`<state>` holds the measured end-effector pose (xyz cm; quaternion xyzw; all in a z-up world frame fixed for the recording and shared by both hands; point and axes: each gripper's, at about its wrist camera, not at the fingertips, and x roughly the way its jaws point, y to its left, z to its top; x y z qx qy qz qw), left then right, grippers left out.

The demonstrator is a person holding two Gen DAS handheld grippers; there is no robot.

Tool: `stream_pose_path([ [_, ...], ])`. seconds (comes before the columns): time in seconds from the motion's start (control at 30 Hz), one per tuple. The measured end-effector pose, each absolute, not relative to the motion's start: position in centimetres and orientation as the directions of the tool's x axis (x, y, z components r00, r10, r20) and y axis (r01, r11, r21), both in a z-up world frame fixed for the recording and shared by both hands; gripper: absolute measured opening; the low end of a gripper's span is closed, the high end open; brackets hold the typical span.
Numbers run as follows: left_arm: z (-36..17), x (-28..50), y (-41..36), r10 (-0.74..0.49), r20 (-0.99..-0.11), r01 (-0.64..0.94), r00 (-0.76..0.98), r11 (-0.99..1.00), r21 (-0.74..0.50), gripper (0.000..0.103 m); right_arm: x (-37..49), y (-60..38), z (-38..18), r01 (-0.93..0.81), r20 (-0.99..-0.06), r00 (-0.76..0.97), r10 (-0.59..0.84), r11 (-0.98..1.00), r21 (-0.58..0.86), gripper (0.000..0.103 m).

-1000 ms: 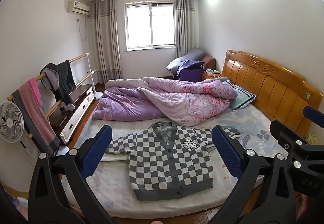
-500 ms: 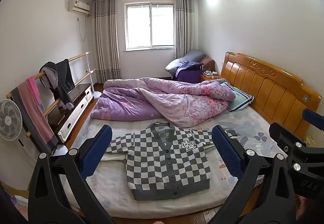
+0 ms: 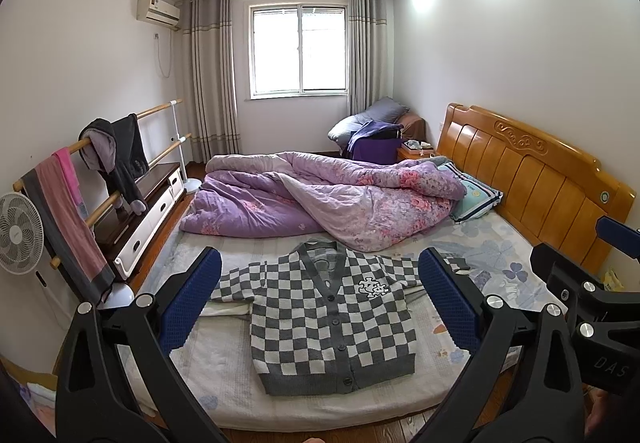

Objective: Fold large clothes

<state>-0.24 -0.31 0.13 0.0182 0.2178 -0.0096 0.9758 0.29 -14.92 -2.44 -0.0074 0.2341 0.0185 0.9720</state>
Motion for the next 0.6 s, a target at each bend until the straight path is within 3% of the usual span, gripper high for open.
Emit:
stream_pose_path([
  [0.6,-0.04,-0.09,-0.07,-0.012,-0.427,0.025,0.904,0.999,0.025,0.098,1.03,-14.36,-3.09,-0.038,-0.458,0.888,0.03,0.999,-0.009,0.096],
])
